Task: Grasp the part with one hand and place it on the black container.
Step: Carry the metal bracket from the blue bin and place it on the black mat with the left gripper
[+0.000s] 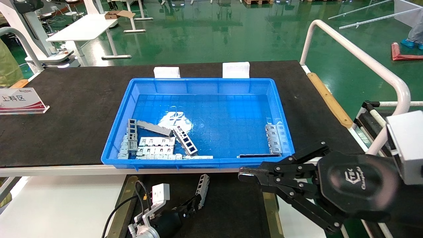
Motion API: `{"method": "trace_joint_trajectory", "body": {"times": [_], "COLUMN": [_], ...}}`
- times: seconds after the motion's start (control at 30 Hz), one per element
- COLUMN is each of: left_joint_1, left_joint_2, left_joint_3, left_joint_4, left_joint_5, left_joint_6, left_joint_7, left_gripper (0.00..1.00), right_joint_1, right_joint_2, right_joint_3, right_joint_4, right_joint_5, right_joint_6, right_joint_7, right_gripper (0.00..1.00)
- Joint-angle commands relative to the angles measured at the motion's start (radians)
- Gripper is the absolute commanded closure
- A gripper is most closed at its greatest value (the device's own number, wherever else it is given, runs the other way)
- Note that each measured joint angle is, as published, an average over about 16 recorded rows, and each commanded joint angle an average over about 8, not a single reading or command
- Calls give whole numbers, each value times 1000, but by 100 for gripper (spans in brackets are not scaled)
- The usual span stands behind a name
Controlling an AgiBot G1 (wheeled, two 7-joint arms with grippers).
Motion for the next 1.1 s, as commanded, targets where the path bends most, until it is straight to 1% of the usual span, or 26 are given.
{"method": "trace_joint_trajectory", "body": {"times": [0.03,0.2,0.23,0.27,0.3,0.73,1.1], "left_joint_1": [-6,-13,-15,-16,-16,-28,-41], "left_joint_2": [4,9,10,10,11,6,-35], "left_joint_3": [15,50,56,62,69,137,169], "left_joint_4": [1,0,0,-1,-2,-42,-114], "left_joint_5": [-6,-26,-29,-33,-36,-73,-84], "left_joint_6": [-16,-48,-55,-62,-69,-139,-153], "left_joint_7": [-11,-31,-33,-36,-38,-43,-32], "left_gripper": [87,25,12,4,0,0,0], "right_joint_1": [0,0,0,0,0,0,0], "right_joint_2": [0,0,0,0,0,0,0], "right_joint_3": [0,0,0,0,0,-1,-1], "right_joint_4": [0,0,0,0,0,0,0], "right_joint_5": [0,0,0,0,0,0,1], "right_joint_6": [0,0,0,0,0,0,0], "right_joint_7": [0,0,0,0,0,0,0], "right_gripper": [82,19,9,2,0,0,0]}}
